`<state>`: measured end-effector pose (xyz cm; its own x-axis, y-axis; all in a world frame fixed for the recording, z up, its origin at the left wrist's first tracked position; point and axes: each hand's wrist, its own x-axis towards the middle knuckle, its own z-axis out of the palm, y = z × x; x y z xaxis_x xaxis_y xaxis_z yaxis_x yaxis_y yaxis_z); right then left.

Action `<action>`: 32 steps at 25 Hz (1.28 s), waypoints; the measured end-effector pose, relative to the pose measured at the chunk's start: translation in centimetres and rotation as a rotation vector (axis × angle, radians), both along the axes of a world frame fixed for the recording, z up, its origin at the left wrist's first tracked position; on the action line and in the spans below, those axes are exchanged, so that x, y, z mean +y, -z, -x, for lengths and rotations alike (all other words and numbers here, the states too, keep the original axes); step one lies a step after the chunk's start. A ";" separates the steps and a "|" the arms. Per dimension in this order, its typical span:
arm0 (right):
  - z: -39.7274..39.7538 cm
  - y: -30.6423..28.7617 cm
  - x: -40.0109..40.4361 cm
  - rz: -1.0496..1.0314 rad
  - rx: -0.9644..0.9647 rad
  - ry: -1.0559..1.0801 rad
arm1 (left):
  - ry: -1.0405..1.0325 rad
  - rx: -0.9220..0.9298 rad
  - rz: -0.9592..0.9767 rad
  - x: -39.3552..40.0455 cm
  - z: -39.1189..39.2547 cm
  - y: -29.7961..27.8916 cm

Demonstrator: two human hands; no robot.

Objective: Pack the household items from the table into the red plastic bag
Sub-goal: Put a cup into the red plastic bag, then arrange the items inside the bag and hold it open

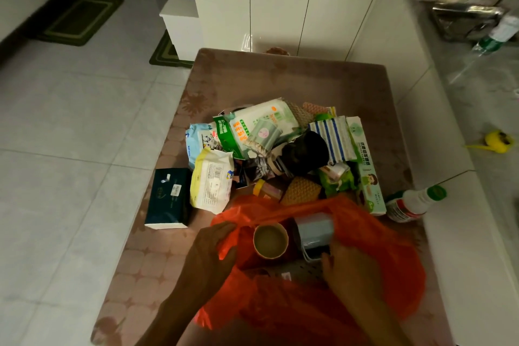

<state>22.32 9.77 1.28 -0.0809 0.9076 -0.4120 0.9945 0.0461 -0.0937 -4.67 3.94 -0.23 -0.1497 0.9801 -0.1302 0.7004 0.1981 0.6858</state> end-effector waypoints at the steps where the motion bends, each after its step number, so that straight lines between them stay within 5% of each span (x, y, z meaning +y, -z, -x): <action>1: 0.8 -1.3 1.2 -0.162 0.088 -0.004 | -0.017 0.006 0.006 0.2 0.7 0.0; 3: 3.1 -2.4 3.7 -0.354 0.337 -0.029 | -0.043 0.005 0.002 0.6 1.5 0.0; 6: 8.2 -0.9 7.9 -0.267 0.519 -0.059 | -0.048 -0.051 -0.065 0.8 1.5 -0.5; 14: 12.0 8.1 13.0 0.200 0.129 -0.040 | 0.100 0.023 -0.170 -0.3 2.2 -0.1; 19: 10.8 2.0 11.2 -0.030 0.619 0.118 | 0.152 0.212 -0.058 -0.2 2.1 1.6; 21: 9.0 -2.2 7.9 0.006 0.881 0.182 | 0.140 0.310 0.125 0.2 2.1 2.2; 23: 7.0 -4.6 2.8 0.153 0.989 0.195 | 0.029 0.210 0.174 0.6 1.9 2.3; 26: 6.9 -3.9 -2.9 0.368 0.952 0.324 | -0.096 0.053 0.035 1.0 1.8 1.6; 28: 8.6 -1.6 -3.3 0.309 0.856 0.366 | -0.077 0.025 -0.011 1.0 2.0 1.3; 32: 11.9 -0.7 -2.7 0.137 0.629 0.066 | -0.023 0.053 -0.068 0.0 2.0 1.2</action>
<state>10.42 7.11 1.97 -0.2903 0.8614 -0.4169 0.7482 -0.0673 -0.6600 -6.71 3.90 -1.48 -0.1771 0.9826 -0.0552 0.7318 0.1690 0.6602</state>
